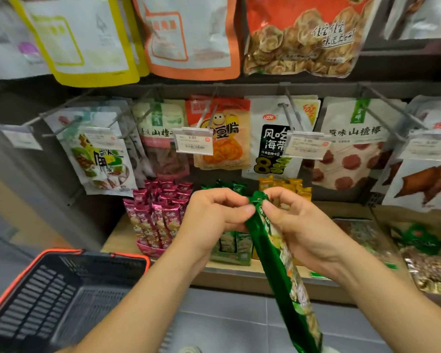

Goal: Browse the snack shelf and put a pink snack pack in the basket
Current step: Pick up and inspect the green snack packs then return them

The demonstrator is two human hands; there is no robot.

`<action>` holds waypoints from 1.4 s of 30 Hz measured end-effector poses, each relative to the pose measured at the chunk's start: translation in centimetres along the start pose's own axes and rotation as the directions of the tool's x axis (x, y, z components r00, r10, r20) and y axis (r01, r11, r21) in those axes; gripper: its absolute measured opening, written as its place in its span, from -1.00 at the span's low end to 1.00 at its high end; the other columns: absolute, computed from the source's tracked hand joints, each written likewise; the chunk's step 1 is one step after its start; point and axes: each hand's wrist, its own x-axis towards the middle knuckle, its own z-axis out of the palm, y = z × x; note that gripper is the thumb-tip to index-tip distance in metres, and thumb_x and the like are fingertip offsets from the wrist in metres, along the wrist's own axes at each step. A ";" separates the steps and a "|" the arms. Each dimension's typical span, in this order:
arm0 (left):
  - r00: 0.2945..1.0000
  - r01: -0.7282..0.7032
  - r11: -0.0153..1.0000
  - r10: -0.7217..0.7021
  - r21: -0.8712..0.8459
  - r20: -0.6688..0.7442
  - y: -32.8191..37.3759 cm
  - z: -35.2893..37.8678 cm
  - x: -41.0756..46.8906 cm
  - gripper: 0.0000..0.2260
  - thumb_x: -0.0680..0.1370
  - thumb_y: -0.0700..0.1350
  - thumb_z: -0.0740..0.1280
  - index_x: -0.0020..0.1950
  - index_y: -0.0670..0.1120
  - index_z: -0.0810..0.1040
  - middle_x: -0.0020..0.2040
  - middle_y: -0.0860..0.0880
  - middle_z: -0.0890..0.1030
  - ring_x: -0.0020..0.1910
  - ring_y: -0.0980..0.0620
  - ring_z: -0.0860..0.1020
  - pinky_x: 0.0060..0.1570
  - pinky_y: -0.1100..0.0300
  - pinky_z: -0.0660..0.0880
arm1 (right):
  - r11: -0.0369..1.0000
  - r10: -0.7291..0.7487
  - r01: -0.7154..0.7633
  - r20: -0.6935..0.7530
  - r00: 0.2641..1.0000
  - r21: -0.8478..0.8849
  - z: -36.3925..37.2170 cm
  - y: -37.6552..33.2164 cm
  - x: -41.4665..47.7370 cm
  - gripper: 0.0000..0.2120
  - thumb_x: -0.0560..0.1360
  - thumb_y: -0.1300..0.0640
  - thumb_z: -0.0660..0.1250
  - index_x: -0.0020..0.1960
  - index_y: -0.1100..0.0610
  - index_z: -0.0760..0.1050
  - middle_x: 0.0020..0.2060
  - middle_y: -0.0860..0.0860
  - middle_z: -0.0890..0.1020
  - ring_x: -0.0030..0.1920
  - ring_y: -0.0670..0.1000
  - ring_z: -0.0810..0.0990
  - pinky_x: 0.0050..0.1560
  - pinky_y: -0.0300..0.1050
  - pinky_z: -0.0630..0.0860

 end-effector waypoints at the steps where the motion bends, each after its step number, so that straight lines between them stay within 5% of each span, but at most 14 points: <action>1: 1.000 0.006 1.000 -0.006 -0.028 -0.006 0.0 -0.1 0.1 -0.73 0.40 -0.41 0.41 -0.39 -0.08 0.65 -0.41 -0.02 0.58 -0.42 0.07 0.59 -0.37 0.30 0.52 | 1.000 0.004 -0.004 0.002 1.000 0.012 0.1 0.1 0.2 -0.78 0.43 0.22 0.37 0.06 0.17 0.49 -0.25 0.13 0.67 -0.33 0.02 0.64 -0.33 -0.16 0.58; 9: 0.997 -0.062 0.995 0.066 0.078 -0.043 -0.5 -0.6 0.6 -0.89 0.32 -0.15 0.37 -0.37 0.04 0.63 -0.38 0.03 0.57 -0.40 0.11 0.52 -0.37 0.27 0.44 | 0.999 -0.029 0.032 -0.063 0.998 0.044 0.0 0.8 1.9 -0.63 0.34 0.25 0.43 0.13 0.22 0.51 -0.16 0.18 0.68 -0.23 0.07 0.67 -0.24 -0.11 0.62; 14: 0.997 -0.040 0.999 0.039 0.015 0.059 -0.1 -1.0 0.7 -0.85 0.44 -0.03 0.41 -0.26 -0.05 0.70 -0.30 -0.04 0.62 -0.34 0.09 0.56 -0.31 0.26 0.55 | 0.984 -0.159 0.143 -0.155 0.975 -0.111 -0.3 1.2 1.7 -0.66 0.24 0.22 0.49 0.00 0.21 0.56 -0.16 0.14 0.68 -0.22 0.04 0.64 -0.25 -0.13 0.59; 17: 0.996 -0.094 0.988 0.095 0.123 -0.002 -0.3 -0.8 0.7 -0.92 0.46 -0.15 0.47 -0.24 -0.06 0.70 -0.32 -0.03 0.66 -0.31 0.08 0.61 -0.26 0.24 0.59 | 0.969 -0.195 0.163 -0.172 0.966 -0.185 -0.6 1.2 1.6 -0.70 0.20 0.16 0.52 -0.08 0.13 0.59 -0.10 0.18 0.64 -0.15 0.09 0.61 -0.16 -0.04 0.57; 21: 0.977 -0.131 0.955 0.170 0.266 -0.127 -0.8 -0.6 1.0 -0.75 0.45 -0.32 0.45 -0.34 -0.01 0.66 -0.37 0.04 0.65 -0.40 0.10 0.60 -0.31 0.24 0.59 | 0.918 -0.260 0.202 -0.133 0.956 -0.342 -0.7 1.2 1.3 -0.78 0.20 0.17 0.56 -0.22 0.01 0.58 -0.12 0.19 0.64 -0.15 0.04 0.61 -0.21 -0.10 0.61; 25: 0.958 -0.127 0.940 0.199 0.317 -0.206 -1.3 -0.2 1.3 -0.74 0.47 -0.30 0.44 -0.33 0.02 0.64 -0.38 0.10 0.64 -0.43 0.15 0.58 -0.33 0.31 0.54 | 0.587 -0.479 0.270 -0.059 0.876 -0.764 -1.0 1.5 1.1 -0.75 0.33 0.15 0.58 -0.16 -0.03 0.52 -0.17 -0.05 0.62 -0.10 -0.05 0.59 -0.05 -0.01 0.59; 30: 0.949 -0.129 0.951 0.201 0.280 -0.242 -2.0 0.5 1.4 -0.76 0.54 -0.29 0.35 -0.26 0.00 0.59 -0.38 0.15 0.59 -0.42 0.19 0.52 -0.31 0.31 0.47 | 0.136 -0.737 0.418 0.190 0.648 -0.898 -1.0 2.1 0.5 -0.80 0.39 0.15 0.53 -0.03 0.13 0.61 -0.06 -0.01 0.63 -0.02 -0.07 0.59 0.02 -0.17 0.54; 33: 0.948 -0.140 0.960 0.201 0.244 -0.248 -2.2 0.9 1.5 -0.76 0.57 -0.25 0.31 -0.23 0.03 0.57 -0.40 0.13 0.55 -0.41 0.17 0.47 -0.30 0.26 0.42 | 0.030 -0.788 0.420 0.237 0.568 -0.907 -0.7 2.2 0.2 -0.77 0.42 0.15 0.49 0.03 0.22 0.65 0.01 0.06 0.64 0.04 -0.04 0.60 0.13 -0.27 0.51; 36: 0.945 -0.174 0.964 0.221 0.202 -0.242 -2.4 1.2 1.5 -0.74 0.59 -0.22 0.29 -0.24 0.06 0.57 -0.42 0.15 0.53 -0.43 0.23 0.42 -0.36 0.36 0.36 | 0.103 -0.780 0.450 0.209 0.590 -0.887 -0.4 2.2 -0.2 -0.77 0.44 0.14 0.48 0.07 0.18 0.65 0.05 0.02 0.65 0.09 -0.09 0.60 0.14 -0.26 0.52; 39: 0.931 -0.220 0.956 0.266 0.196 -0.249 -2.6 1.1 1.5 -0.72 0.58 -0.21 0.30 -0.26 0.10 0.58 -0.45 0.18 0.49 -0.48 0.26 0.36 -0.43 0.43 0.29 | 0.468 -0.632 0.423 0.041 0.774 -0.776 -0.3 1.6 -0.7 -0.78 0.45 0.09 0.48 0.05 -0.12 0.58 0.00 -0.21 0.63 0.07 -0.13 0.60 0.03 -0.18 0.58; 42: 0.916 -0.257 0.954 0.291 0.155 -0.277 -2.6 0.9 1.5 -0.74 0.56 -0.21 0.32 -0.25 0.11 0.60 -0.45 0.17 0.49 -0.45 0.24 0.37 -0.39 0.39 0.31 | 0.661 -0.370 0.290 0.036 0.928 -0.692 -0.7 1.7 -1.0 -0.66 0.44 0.02 0.47 0.05 -0.18 0.35 -0.01 -0.19 0.62 0.00 -0.14 0.62 -0.01 -0.15 0.59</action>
